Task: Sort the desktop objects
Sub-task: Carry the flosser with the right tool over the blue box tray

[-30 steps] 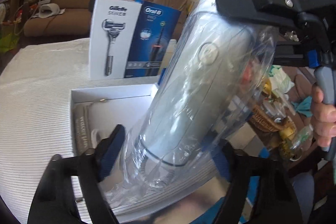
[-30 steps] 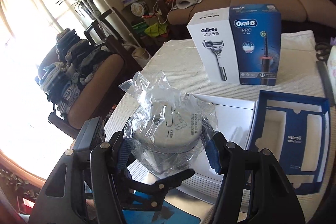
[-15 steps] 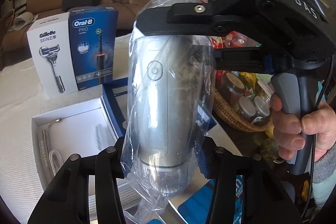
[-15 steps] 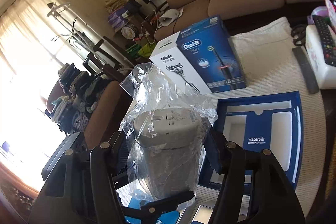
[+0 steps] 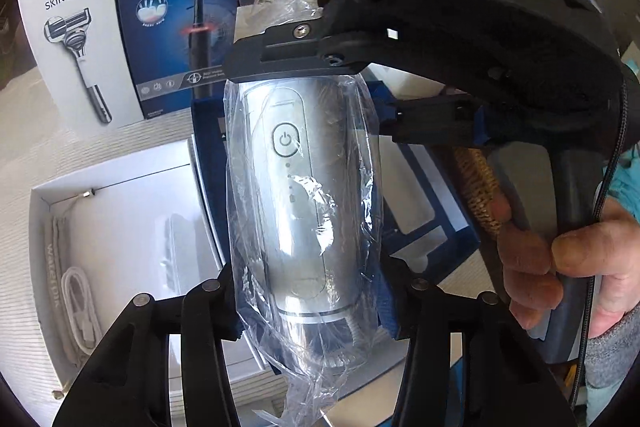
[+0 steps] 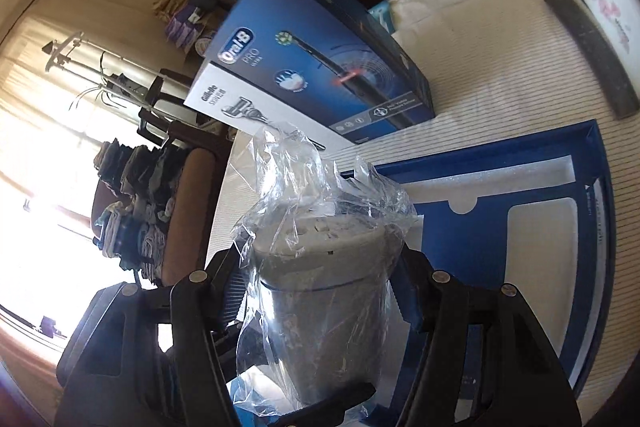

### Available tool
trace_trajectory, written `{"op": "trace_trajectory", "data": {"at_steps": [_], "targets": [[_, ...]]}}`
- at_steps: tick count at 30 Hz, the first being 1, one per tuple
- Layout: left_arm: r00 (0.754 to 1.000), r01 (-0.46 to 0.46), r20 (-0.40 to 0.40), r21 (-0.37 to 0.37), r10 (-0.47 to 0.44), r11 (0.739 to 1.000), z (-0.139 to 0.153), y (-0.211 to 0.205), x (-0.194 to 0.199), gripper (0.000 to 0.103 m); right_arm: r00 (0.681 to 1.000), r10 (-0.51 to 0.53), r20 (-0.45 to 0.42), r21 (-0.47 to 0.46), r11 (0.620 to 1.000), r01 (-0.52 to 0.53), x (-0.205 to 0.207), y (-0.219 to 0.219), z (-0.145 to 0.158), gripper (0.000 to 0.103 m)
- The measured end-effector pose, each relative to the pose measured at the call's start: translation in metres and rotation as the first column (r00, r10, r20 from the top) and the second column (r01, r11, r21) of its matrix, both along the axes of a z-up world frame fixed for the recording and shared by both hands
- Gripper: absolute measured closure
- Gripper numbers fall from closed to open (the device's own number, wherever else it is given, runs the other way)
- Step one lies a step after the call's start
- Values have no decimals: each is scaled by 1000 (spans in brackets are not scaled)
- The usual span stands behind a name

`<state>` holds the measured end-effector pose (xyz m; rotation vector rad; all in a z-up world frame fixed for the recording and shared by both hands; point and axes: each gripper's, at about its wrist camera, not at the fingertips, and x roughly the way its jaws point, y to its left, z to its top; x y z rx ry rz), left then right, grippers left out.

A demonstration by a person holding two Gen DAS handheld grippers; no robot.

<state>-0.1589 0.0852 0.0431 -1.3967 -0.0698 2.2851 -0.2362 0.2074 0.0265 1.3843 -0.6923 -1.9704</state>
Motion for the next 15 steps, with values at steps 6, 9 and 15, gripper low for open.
{"op": "trace_trajectory", "data": {"at_steps": [6,9,15], "targets": [[1000,4,-6,-78,-4,997,-1,8,5,50,999,35,4,168,985,-35,-6,-11,-15,36],[1000,-9,-5,-54,9,999,2,2,9,50,997,50,-62,227,973,-35,0,-9,1,36],[1000,-10,12,21,9,1000,5,-12,12,52,1000,7,4,157,988,-7,11,5,8,36]]}}
